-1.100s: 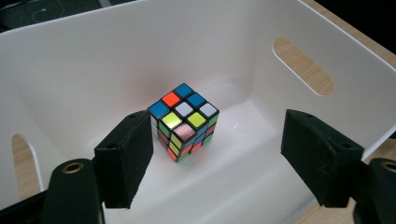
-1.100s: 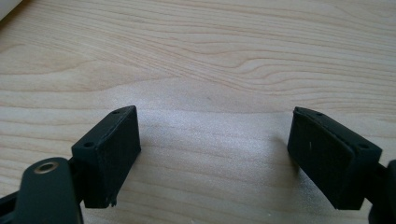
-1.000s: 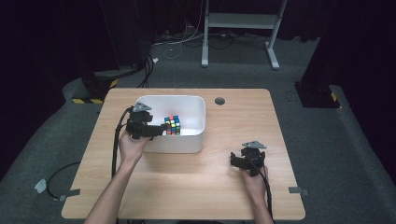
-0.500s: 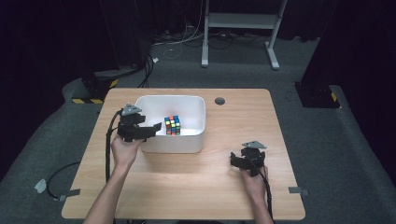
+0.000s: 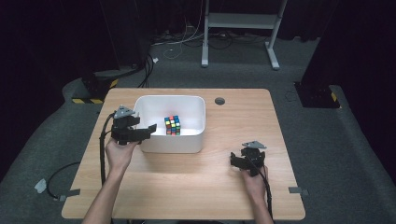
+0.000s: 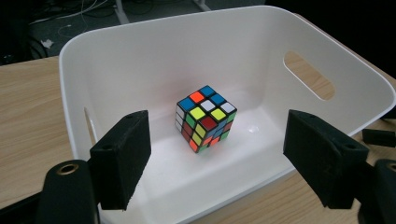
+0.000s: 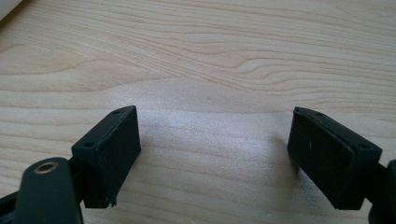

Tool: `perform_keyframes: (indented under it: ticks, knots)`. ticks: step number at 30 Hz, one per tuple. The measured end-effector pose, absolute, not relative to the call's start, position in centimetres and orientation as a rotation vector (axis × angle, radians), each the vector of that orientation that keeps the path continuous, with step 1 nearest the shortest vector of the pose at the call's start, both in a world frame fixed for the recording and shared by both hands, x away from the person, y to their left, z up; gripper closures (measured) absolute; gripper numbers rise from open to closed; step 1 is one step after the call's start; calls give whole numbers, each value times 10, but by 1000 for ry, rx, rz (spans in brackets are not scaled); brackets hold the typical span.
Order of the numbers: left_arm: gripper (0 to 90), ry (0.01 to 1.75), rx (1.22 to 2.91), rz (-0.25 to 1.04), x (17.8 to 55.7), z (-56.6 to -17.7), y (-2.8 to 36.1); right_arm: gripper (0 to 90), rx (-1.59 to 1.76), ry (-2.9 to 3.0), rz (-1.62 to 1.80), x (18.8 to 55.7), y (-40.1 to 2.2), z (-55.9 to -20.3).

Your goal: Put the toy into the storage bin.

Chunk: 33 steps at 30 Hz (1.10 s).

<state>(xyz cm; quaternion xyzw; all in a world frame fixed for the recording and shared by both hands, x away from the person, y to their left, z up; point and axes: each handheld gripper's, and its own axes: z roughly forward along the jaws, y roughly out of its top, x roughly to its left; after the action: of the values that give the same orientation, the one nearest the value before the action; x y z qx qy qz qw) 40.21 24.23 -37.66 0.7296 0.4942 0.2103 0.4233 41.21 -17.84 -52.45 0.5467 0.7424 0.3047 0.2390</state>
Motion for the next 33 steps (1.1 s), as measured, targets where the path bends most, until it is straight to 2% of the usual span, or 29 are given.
perform_keyframes:
  ticks: [33]
  knots:
    - [234, 1259, 1762, 566, 375, -376, 267, 169, 1499, 2033, 835, 412, -178, -525]
